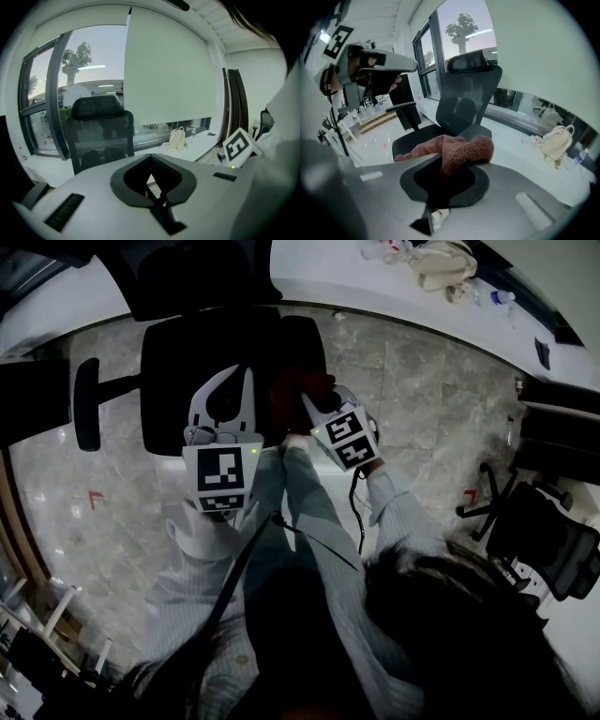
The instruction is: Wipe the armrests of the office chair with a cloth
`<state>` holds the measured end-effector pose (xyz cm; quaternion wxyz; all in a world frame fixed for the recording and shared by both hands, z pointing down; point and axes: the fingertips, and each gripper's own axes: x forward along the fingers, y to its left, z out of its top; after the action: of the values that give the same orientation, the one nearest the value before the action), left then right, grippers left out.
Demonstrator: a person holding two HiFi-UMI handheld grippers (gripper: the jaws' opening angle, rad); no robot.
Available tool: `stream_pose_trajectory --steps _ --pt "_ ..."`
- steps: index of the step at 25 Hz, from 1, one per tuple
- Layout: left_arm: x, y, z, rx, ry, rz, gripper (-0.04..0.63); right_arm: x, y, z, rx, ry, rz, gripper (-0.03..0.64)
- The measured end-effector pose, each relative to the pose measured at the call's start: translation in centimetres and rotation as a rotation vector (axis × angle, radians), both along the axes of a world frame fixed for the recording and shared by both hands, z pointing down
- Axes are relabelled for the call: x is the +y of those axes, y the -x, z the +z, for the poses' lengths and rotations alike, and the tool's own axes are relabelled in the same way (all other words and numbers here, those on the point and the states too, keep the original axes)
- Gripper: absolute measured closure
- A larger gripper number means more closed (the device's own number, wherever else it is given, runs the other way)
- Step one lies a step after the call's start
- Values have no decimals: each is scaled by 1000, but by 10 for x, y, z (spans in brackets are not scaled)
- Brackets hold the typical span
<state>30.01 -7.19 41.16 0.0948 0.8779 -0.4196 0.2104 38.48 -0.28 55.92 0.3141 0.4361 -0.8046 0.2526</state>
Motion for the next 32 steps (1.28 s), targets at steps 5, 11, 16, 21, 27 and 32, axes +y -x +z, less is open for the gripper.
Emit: stream_pose_trajectory --steps 5,11,16,21,27,32 --pt "-2 29 5 -19 5 -50 592 -85 -22 16 66 -14 81 591" --pt "-2 59 9 -25 16 -94 592 -148 -40 29 87 48 186 591" --pt "-4 65 6 -14 11 -103 592 -133 -37 26 100 25 200 592" --pt "-5 52 -3 6 -6 -70 592 -57 -19 9 71 25 125 592" --pt "5 14 -14 28 -18 -12 591 49 -8 -9 33 29 58 592" --pt "12 -1 -15 28 -11 6 592 55 -14 -7 29 41 39 592"
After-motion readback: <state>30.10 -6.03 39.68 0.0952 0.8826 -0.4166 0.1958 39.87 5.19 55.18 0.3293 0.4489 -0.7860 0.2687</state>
